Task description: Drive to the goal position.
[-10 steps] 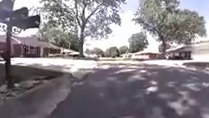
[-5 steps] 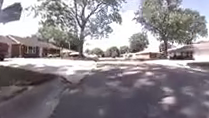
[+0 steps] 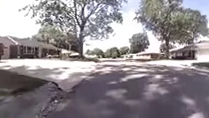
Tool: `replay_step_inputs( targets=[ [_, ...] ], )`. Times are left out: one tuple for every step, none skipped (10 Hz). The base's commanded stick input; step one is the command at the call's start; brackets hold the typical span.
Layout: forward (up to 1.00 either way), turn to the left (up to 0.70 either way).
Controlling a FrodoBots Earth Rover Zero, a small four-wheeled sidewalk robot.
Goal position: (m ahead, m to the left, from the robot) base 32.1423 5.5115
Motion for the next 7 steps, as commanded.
replay_step_inputs(
  targets=[
    [1.00,0.00],
    [1.00,0.00],
    [1.00,0.00],
    [1.00,0.00],
    [1.00,0.00],
    [1.00,0.00],
    [1.00,0.00]
  ],
)
